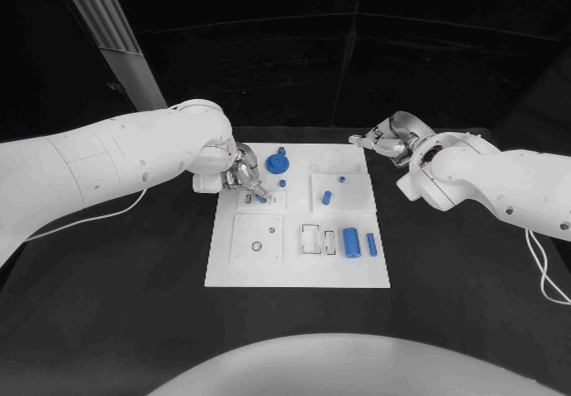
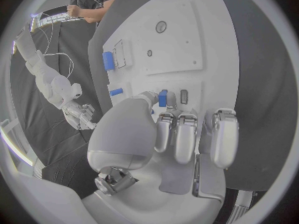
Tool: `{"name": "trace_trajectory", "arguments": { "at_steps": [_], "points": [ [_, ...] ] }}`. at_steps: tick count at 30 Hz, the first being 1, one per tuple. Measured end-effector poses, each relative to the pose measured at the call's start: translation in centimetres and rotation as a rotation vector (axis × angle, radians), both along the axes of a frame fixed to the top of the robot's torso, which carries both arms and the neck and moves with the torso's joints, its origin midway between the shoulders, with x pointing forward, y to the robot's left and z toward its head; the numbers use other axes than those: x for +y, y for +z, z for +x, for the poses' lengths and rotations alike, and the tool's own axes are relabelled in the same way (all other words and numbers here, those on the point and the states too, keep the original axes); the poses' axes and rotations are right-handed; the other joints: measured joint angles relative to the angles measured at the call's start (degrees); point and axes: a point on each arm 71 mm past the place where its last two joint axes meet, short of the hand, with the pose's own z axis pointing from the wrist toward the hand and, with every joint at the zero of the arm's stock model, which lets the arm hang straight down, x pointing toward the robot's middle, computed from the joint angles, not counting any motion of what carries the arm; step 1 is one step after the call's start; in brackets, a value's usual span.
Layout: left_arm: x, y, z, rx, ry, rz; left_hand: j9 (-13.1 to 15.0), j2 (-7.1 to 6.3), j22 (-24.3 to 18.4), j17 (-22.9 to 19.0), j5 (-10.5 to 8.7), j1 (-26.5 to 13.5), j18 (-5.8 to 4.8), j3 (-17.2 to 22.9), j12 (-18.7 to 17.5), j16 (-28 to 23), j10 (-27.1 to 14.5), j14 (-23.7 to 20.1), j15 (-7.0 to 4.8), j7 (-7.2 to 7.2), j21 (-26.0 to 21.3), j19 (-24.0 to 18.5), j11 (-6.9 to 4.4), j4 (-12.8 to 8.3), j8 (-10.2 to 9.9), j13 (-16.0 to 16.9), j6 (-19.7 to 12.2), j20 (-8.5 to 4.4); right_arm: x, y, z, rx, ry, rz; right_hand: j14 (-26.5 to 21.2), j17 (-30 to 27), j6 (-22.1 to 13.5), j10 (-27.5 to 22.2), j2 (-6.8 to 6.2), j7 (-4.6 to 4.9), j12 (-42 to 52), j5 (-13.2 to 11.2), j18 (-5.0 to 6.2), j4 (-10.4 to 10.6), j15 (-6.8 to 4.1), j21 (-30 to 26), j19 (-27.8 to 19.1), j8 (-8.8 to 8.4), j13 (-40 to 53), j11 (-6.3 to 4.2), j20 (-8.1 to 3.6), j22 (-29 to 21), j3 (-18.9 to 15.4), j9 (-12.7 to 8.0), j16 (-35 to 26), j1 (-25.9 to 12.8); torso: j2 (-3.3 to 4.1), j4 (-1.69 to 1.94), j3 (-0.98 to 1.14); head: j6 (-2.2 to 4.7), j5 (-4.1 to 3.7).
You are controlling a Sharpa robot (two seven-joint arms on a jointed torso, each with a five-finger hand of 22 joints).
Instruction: Assemble the parts on the task board
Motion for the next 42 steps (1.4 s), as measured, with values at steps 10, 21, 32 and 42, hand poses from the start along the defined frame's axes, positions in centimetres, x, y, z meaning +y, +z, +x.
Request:
{"name": "trace_trajectory", "arguments": {
  "at_steps": [10, 21, 32, 42],
  "points": [
    [0.07, -0.05, 0.13, 0.005, 0.001, -0.001, 0.0, -0.16, 0.0, 0.0, -0.25, -0.4, 0.00, 0.1, 0.0, 0.0, 0.0, 0.0, 0.00, -0.01, -0.2, 0.0, 0.00, -0.1, 0.0, 0.0, 0.0, 0.00, 0.04, -0.01, 0.00, 0.001, 0.001, 0.000, 0.0, 0.0, 0.0, 0.0, 0.00, 0.00, 0.0, 0.0, 0.00, 0.0, 0.00, 0.0, 0.0, 0.00, 0.0, 0.00, 0.00, 0.0, 0.0, 0.0, 0.0, 0.0, -0.01, 0.00, 0.00, 0.00, -0.12],
    [-0.16, -0.07, 0.27, 0.013, -0.005, 0.002, 0.0, -0.02, 0.0, 0.0, -0.49, -0.4, 0.00, 0.1, 0.0, 0.0, 0.0, 0.0, 0.00, -0.01, -0.5, 0.0, 0.00, -0.1, 0.1, 0.0, 0.0, 0.00, 0.12, -0.03, 0.00, 0.003, 0.003, 0.000, 0.0, 0.0, 0.0, 0.0, 0.00, 0.00, 0.0, 0.0, 0.00, 0.2, 0.00, 0.0, 0.0, 0.00, 0.0, 0.00, 0.00, 0.0, -0.2, 0.0, 0.0, 0.0, -0.01, -0.05, -0.01, 0.00, -0.21],
    [-0.18, -0.07, 0.28, 0.014, -0.007, 0.002, 0.0, 0.05, 0.0, 0.0, -1.34, -0.5, 0.88, 0.1, 0.0, 0.0, 0.0, 0.0, 0.00, 0.00, -0.9, 0.0, 0.00, -0.1, -0.1, 0.0, 0.0, 0.00, 0.13, -0.03, -0.02, 0.004, 0.003, 0.000, 0.0, 0.0, 0.0, 0.0, 0.00, 0.00, 0.0, 0.0, 0.00, 0.2, 0.00, 0.0, 0.0, 0.00, 0.0, 0.00, 0.00, 0.0, -0.2, 0.0, 0.0, 0.0, 0.00, 0.01, -0.01, -0.01, -0.26],
    [-0.23, -0.12, 0.31, 0.015, -0.007, 0.002, 2.1, 0.41, 0.0, 0.0, -5.20, -2.8, 0.89, 0.2, 0.0, 0.0, -0.2, 0.0, 0.00, 0.00, -1.1, -0.2, 0.21, -0.7, -1.0, 0.0, 0.0, 0.19, 0.17, -0.03, -0.03, 0.005, 0.004, 0.000, 0.0, 0.0, 0.0, 0.0, 0.00, 0.00, 0.0, 0.0, 0.00, 0.2, 0.00, 0.0, 0.0, 0.00, 0.0, 0.00, 0.00, 0.0, -0.2, 0.0, 0.0, 0.0, 0.00, 0.01, 0.01, -0.01, -0.36]
  ]
}}
